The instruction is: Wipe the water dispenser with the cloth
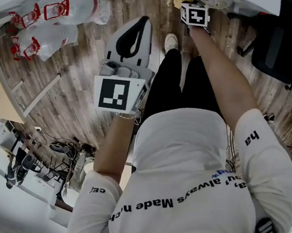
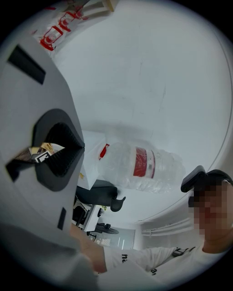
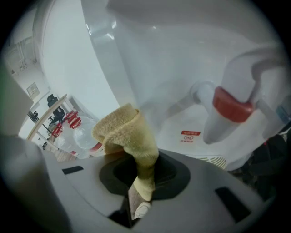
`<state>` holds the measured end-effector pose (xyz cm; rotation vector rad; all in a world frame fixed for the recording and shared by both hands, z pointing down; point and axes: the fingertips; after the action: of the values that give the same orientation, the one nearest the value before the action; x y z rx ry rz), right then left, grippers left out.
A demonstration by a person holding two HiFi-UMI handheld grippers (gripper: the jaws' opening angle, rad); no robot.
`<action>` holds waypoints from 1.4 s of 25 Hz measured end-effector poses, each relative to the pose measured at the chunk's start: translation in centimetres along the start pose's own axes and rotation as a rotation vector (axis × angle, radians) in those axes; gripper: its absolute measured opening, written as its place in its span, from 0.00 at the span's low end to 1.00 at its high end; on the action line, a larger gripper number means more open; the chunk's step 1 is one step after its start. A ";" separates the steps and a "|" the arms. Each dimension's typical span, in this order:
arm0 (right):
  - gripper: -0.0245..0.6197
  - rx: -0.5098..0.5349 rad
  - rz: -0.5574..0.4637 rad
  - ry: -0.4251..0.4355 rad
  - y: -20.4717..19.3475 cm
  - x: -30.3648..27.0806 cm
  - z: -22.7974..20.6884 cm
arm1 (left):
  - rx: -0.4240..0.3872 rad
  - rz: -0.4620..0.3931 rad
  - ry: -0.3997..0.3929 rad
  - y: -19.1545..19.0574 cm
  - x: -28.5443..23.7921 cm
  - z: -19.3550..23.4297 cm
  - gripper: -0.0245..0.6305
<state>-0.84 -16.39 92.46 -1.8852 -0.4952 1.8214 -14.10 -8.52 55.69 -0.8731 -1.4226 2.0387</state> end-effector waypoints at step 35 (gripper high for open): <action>0.14 0.088 -0.466 0.116 11.1 35.8 -12.6 | -0.060 -0.147 -0.163 11.1 -2.9 -13.2 0.07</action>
<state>12.90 -6.57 56.71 -1.6356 -0.7287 1.3988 -2.83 -6.07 42.55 -0.6176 -1.5934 2.0020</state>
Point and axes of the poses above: the fingertips, and each gripper's own axes: x backward along the fingers, z to its left, y out of its top, and after that the axes turned 11 degrees about -y, right-handed
